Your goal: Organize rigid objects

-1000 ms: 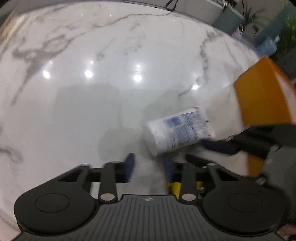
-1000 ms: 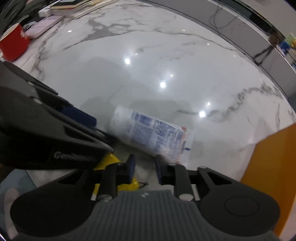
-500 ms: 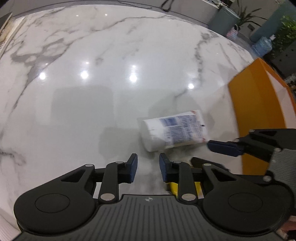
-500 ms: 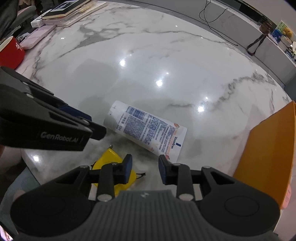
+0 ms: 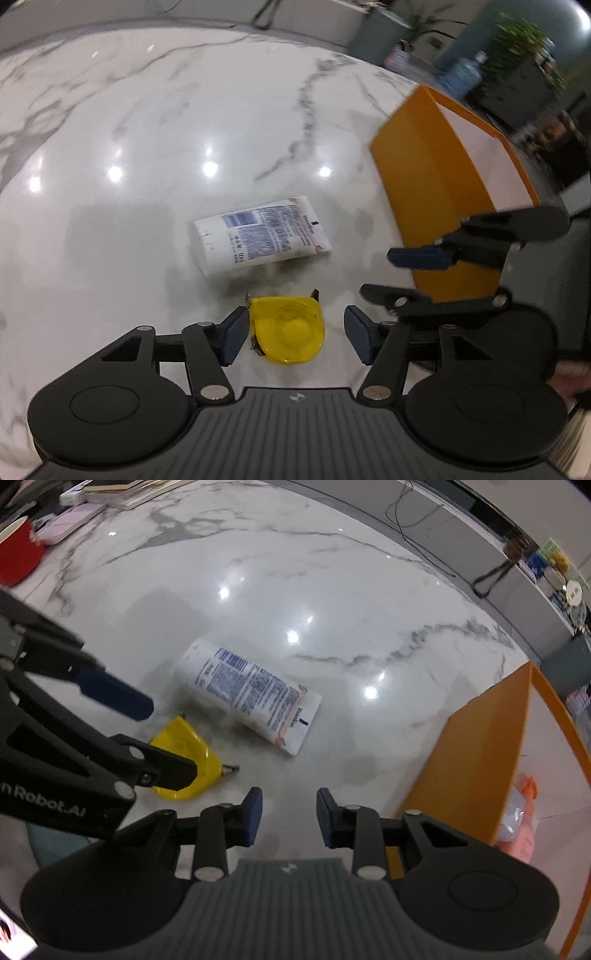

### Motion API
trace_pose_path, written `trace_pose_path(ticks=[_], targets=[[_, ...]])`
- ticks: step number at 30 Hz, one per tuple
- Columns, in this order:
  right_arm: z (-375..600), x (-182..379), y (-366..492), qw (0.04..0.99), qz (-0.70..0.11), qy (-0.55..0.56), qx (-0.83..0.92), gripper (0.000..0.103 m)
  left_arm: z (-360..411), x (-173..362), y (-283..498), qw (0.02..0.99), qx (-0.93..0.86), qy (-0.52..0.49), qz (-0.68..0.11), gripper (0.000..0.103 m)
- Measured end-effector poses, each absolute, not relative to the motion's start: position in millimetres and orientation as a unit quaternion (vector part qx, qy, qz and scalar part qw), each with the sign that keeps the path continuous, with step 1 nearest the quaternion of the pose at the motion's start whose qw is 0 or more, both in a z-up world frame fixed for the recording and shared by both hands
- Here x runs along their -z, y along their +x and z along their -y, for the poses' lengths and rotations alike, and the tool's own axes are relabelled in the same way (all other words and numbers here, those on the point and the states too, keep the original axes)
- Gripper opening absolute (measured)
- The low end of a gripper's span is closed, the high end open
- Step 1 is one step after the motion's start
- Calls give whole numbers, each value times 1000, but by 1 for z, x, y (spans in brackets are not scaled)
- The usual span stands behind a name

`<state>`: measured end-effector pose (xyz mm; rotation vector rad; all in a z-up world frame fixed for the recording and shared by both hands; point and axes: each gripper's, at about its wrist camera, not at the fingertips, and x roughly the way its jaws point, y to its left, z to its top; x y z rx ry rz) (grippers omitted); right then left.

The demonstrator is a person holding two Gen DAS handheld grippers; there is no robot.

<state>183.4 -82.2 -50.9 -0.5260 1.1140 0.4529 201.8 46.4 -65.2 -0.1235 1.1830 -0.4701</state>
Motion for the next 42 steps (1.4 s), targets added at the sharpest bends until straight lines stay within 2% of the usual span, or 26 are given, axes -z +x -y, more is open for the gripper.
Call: trace_pose_path(ticks=[10,19,24,31,34,40,42], targets=[[94,49,188,795,-516,-241,-210,33,-22,82,188,801,219,40,-556,71],[78,61,194,792,-515,-239,-225,33,-13,89,188,809,192,45,-554,67],[72,63,198,787,-514,-246,-236,34,-16,90,191,801,204,37,-562,59],[56,66,205,777,-492,-282,-274,34,-42,86,205,791,179,35,-585,58],[47,68,210,771,-478,-302,-293,48,-56,85,211,791,169,25,-587,59],[31,68,220,751,-449,-343,-341,50,-70,85,217,791,168,9,-588,59],[27,70,225,741,-448,-351,-356,56,-70,85,217,791,171,11,-587,59]])
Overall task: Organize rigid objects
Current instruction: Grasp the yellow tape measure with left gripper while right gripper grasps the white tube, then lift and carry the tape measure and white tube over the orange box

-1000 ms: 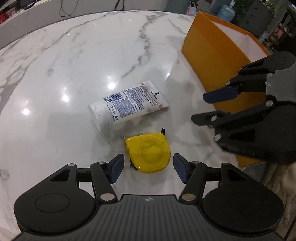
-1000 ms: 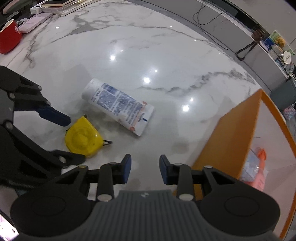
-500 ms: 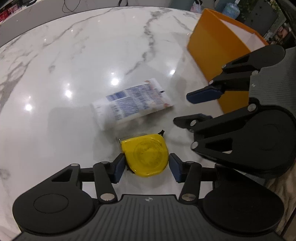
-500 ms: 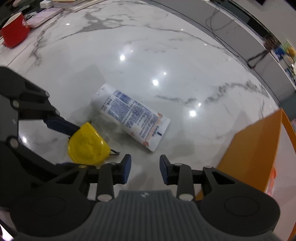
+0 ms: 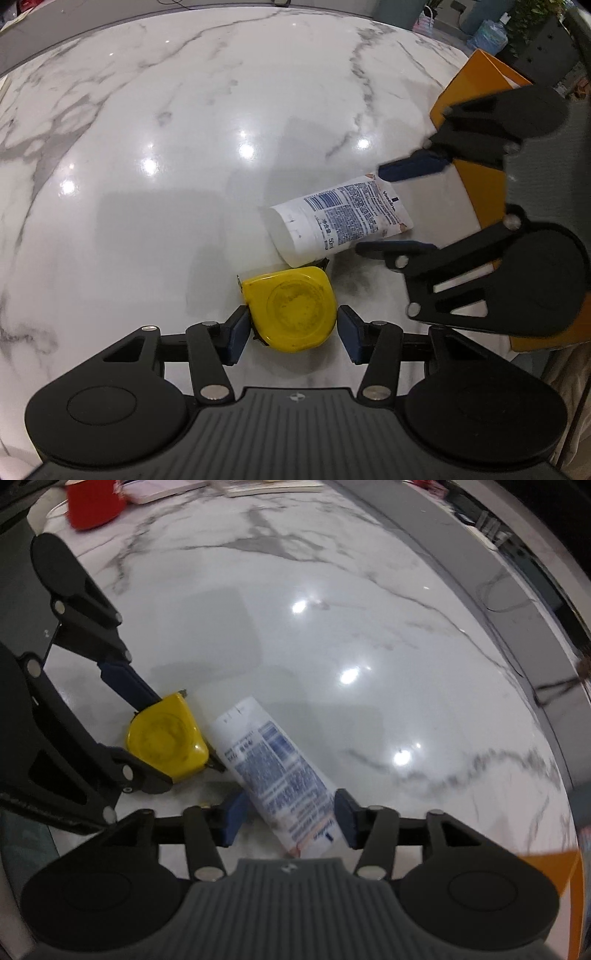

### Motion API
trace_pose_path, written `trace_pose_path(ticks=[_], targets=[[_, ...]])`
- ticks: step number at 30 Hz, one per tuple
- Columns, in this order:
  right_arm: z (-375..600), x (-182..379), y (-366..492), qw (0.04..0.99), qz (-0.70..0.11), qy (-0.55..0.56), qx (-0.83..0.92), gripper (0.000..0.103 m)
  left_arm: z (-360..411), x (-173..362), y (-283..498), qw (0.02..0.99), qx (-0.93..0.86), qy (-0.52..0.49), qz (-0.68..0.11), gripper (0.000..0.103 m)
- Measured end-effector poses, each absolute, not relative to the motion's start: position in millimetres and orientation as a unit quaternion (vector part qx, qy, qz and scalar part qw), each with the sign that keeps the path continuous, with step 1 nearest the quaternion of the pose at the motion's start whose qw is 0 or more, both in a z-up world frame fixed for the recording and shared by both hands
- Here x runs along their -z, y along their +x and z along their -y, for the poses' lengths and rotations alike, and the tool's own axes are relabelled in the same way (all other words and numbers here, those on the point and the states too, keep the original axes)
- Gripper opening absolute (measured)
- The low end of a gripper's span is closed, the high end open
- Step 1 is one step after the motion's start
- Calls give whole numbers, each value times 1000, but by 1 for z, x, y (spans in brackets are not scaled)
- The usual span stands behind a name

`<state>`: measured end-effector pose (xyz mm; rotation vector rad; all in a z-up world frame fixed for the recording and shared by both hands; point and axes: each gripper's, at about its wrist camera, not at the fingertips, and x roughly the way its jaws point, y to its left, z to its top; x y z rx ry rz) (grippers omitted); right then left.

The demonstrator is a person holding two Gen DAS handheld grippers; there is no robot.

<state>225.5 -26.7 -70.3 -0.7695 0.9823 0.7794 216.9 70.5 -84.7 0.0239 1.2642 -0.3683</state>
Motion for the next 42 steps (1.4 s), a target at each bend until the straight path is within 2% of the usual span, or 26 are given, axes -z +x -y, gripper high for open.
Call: trace_pose_path(ticks=[13,20,29,42], targets=[[10,83,245,724,-438,-332,-418,60,-77,83,219,791,171,10,-587,59],[18,82,245,732,-466,-296,-400,50,-69,87,212,806,161,34,-569,63],[33,80,233,768,-507,-245,-305,48,-58,87,203,824,146,73,-543,59],[62,52,222,815,-490,-185,-250,41,-59,68,207,840,155,22,-520,59]])
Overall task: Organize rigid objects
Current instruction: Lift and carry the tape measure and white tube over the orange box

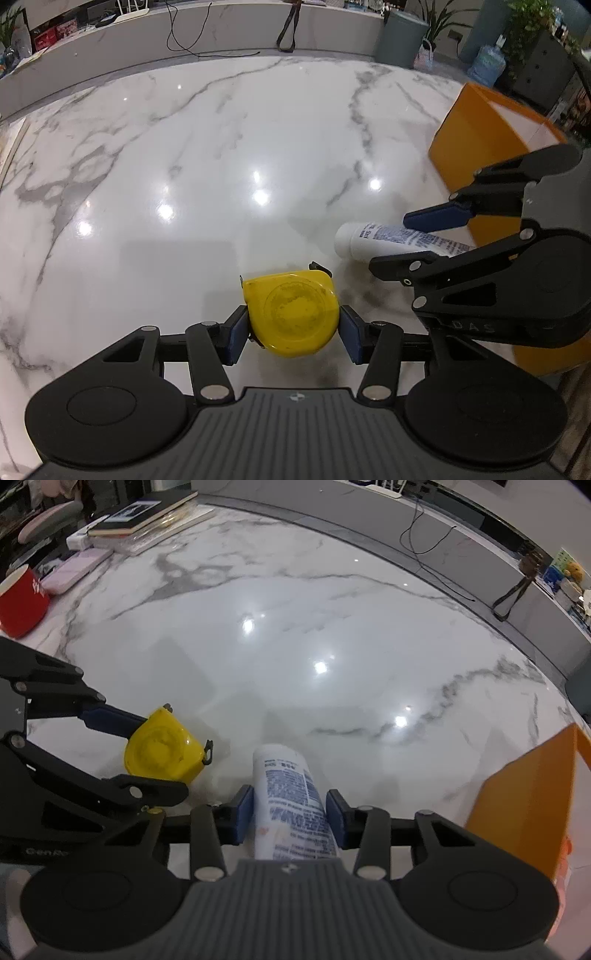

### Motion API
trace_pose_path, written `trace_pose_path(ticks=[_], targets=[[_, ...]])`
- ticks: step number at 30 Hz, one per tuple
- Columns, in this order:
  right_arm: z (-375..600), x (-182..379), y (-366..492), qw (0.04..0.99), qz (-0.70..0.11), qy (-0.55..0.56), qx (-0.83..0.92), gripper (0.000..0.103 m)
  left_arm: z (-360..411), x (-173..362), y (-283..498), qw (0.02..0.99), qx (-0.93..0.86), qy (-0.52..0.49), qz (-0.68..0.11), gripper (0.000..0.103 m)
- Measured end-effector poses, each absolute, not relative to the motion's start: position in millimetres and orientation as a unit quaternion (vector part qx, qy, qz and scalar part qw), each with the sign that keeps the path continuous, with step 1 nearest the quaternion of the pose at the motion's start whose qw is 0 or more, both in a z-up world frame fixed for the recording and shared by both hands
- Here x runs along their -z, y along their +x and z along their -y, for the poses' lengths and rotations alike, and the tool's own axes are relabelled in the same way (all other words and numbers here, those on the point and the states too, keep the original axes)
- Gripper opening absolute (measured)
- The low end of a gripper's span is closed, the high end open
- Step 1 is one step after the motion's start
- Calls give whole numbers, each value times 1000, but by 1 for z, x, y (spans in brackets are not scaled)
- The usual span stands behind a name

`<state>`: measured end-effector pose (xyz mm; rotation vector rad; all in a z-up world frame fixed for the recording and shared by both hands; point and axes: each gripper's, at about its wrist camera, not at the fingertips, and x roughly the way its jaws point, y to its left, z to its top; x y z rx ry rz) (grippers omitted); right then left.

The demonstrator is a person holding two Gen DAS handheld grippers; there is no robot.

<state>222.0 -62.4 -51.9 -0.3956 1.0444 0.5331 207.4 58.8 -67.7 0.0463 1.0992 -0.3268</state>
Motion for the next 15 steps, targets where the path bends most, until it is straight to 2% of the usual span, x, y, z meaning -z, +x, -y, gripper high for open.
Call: trace_pose_path(ticks=[15], targets=[[82,54,210,801,-538,-114,-237,39,-56,72,202,823,148,16,-548,59]])
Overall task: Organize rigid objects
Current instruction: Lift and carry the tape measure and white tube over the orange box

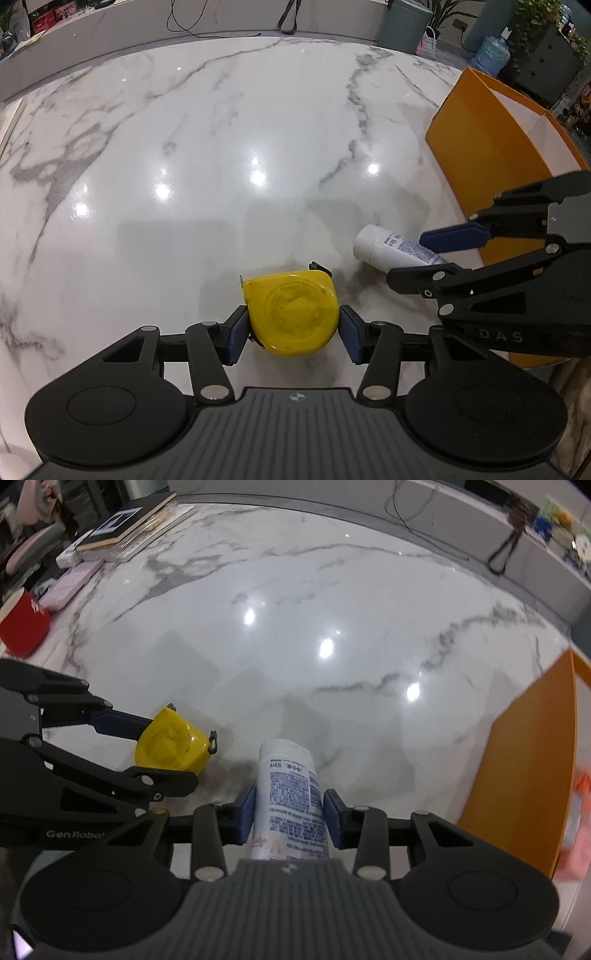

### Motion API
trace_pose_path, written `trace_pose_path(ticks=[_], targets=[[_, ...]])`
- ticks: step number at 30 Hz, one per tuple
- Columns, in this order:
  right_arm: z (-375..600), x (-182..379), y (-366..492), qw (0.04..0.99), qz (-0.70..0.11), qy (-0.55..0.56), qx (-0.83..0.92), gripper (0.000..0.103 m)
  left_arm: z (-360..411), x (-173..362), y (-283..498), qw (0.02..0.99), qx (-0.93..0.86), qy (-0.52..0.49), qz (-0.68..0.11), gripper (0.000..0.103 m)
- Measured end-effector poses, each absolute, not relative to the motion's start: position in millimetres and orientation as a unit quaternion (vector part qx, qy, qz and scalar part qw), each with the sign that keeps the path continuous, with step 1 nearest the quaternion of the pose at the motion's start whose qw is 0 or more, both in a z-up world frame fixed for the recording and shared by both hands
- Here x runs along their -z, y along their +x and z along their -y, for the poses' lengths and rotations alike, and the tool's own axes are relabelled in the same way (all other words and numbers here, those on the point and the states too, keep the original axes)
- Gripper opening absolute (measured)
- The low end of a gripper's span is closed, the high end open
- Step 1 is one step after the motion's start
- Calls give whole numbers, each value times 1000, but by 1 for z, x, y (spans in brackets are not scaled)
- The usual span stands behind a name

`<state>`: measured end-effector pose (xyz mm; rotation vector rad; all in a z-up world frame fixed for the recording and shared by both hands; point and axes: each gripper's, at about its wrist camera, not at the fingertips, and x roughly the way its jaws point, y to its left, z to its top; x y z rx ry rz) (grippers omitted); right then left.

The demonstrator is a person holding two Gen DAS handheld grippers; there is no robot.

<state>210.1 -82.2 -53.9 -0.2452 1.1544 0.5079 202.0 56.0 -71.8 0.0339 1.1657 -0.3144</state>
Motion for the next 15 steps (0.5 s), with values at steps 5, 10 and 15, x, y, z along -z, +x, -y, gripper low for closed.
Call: trace_pose_path(ticks=[5,10,15], targets=[[92,41,204,803,-541,-86,-233,32,-52,62,198,826,149,2,-544,59],[100,21,198,811,-531,-89,-230,20,-40,41,197,838,153,4,-524,59],[108,4,190,825,-511,-102,-221,20,-30,27,196,843,150,4,-517,59]])
